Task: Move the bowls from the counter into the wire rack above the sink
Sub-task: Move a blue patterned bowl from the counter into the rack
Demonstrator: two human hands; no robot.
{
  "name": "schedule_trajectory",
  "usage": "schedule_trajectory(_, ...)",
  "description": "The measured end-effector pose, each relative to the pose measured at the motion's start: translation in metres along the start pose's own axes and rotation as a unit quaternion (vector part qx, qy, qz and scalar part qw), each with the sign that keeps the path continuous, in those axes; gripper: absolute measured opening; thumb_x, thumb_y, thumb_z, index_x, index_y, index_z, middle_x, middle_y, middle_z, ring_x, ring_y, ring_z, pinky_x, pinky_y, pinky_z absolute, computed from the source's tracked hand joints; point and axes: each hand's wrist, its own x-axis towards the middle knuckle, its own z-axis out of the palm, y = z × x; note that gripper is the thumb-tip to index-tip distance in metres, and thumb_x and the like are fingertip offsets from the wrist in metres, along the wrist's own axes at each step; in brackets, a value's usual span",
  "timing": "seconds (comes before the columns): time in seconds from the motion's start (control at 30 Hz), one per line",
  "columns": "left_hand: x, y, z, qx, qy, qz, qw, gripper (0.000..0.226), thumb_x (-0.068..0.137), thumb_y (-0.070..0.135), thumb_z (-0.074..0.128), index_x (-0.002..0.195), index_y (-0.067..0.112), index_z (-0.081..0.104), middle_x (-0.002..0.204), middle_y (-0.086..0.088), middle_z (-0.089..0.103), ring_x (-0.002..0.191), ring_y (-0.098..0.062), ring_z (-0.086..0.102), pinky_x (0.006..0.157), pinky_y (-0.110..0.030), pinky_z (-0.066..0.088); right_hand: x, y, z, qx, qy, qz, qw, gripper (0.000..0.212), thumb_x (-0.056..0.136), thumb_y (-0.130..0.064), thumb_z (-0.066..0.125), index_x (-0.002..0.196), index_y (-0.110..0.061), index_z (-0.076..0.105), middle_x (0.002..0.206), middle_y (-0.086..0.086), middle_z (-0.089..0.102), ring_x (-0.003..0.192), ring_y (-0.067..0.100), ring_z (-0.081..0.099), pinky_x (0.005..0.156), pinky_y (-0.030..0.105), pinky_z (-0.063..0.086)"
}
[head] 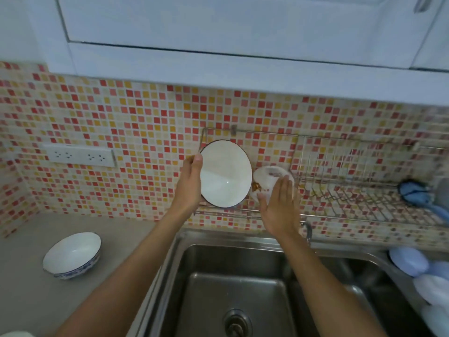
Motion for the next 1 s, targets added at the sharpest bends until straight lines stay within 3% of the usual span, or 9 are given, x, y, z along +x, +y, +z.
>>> schedule_trajectory(0.03, 0.003, 0.002, 0.006, 0.018, 0.0, 0.011, 1.0, 0.048, 0.099, 0.05, 0.022, 0.138, 0.025, 0.033, 0.124, 0.008, 0.042, 0.106, -0.01, 0.046, 0.06, -0.002, 0.04, 0.0, 0.0, 0.002, -0.019, -0.007, -0.006, 1.0, 0.083, 0.09, -0.065, 0.009, 0.151, -0.012, -0.012, 0.162, 0.007, -0.008, 0.148, 0.025, -0.007, 0.118, 0.044, -0.005)
schedule_trajectory(0.17, 0.023, 0.005, 0.023, 0.033, -0.005, 0.041, 0.999, 0.054, 0.097, 0.052, 0.033, 0.141, 0.021, 0.032, 0.135, -0.001, 0.046, 0.117, -0.021, 0.049, 0.082, -0.028, 0.044, 0.003, 0.003, 0.003, -0.06, -0.016, -0.016, 0.998, 0.079, 0.094, -0.06, 0.009, 0.151, -0.009, -0.012, 0.162, 0.009, -0.007, 0.148, 0.025, -0.008, 0.114, 0.04, -0.012)
schedule_trajectory(0.27, 0.036, 0.007, 0.033, 0.08, 0.012, 0.086, 0.993, 0.055, 0.097, 0.048, 0.038, 0.144, 0.02, 0.03, 0.132, 0.003, 0.043, 0.118, -0.015, 0.043, 0.091, -0.029, 0.038, 0.002, 0.005, 0.002, -0.082, -0.014, -0.031, 0.996, 0.077, 0.096, -0.057, 0.009, 0.151, -0.006, -0.009, 0.162, 0.012, -0.004, 0.149, 0.025, -0.006, 0.117, 0.042, -0.012)
schedule_trajectory(0.4, 0.056, -0.001, 0.04, 0.168, 0.008, 0.169, 0.971, 0.058, 0.095, 0.048, 0.043, 0.146, 0.025, 0.025, 0.143, -0.008, 0.035, 0.131, -0.02, 0.033, 0.103, -0.033, 0.032, 0.001, 0.003, 0.001, -0.085, -0.009, -0.033, 0.996, 0.078, 0.093, -0.057, 0.002, 0.151, -0.006, -0.007, 0.161, 0.012, -0.003, 0.149, 0.025, -0.004, 0.119, 0.043, -0.009)
schedule_trajectory(0.5, 0.062, -0.004, 0.044, 0.27, -0.009, 0.241, 0.932, 0.06, 0.092, 0.048, 0.048, 0.144, 0.024, 0.03, 0.135, -0.012, 0.038, 0.125, -0.023, 0.035, 0.102, -0.034, 0.034, 0.001, 0.003, 0.001, -0.084, -0.003, -0.035, 0.996, 0.077, 0.095, -0.057, 0.006, 0.151, -0.005, -0.006, 0.161, 0.013, -0.002, 0.149, 0.025, -0.003, 0.117, 0.041, -0.012)
schedule_trajectory(0.67, 0.071, -0.034, 0.048, 0.481, -0.021, 0.364, 0.798, 0.065, 0.083, 0.057, 0.057, 0.137, 0.025, 0.044, 0.129, -0.021, 0.05, 0.12, -0.035, 0.044, 0.099, -0.048, 0.038, 0.002, 0.005, 0.003, -0.09, 0.008, -0.044, 0.995, 0.077, 0.096, -0.056, 0.006, 0.151, -0.003, -0.004, 0.161, 0.014, -0.001, 0.149, 0.025, -0.002, 0.111, 0.037, -0.023)
schedule_trajectory(0.73, 0.072, -0.044, 0.05, 0.52, -0.03, 0.377, 0.766, 0.063, 0.081, 0.059, 0.058, 0.134, 0.028, 0.047, 0.127, -0.021, 0.052, 0.119, -0.034, 0.042, 0.097, -0.049, 0.039, 0.002, 0.005, 0.005, -0.086, 0.012, -0.043, 0.995, 0.078, 0.095, -0.057, 0.005, 0.151, -0.003, -0.004, 0.161, 0.014, 0.0, 0.149, 0.025, -0.001, 0.11, 0.036, -0.024)
schedule_trajectory(0.9, 0.074, -0.062, 0.049, 0.561, -0.096, 0.37, 0.734, 0.059, 0.083, 0.059, 0.051, 0.133, 0.028, 0.048, 0.129, -0.019, 0.053, 0.12, -0.036, 0.045, 0.1, -0.052, 0.037, 0.002, 0.005, 0.007, -0.078, 0.025, -0.043, 0.996, 0.079, 0.093, -0.057, 0.001, 0.151, -0.003, -0.001, 0.161, 0.014, 0.004, 0.149, 0.025, 0.003, 0.115, 0.038, -0.014)
schedule_trajectory(1.0, 0.075, -0.064, 0.05, 0.561, -0.117, 0.358, 0.737, 0.058, 0.082, 0.058, 0.051, 0.131, 0.027, 0.052, 0.128, -0.018, 0.054, 0.118, -0.037, 0.047, 0.101, -0.052, 0.037, 0.003, 0.004, 0.009, -0.072, 0.026, -0.04, 0.996, 0.081, 0.092, -0.057, -0.002, 0.152, -0.003, 0.0, 0.161, 0.014, 0.005, 0.149, 0.025, 0.004, 0.118, 0.04, -0.008)
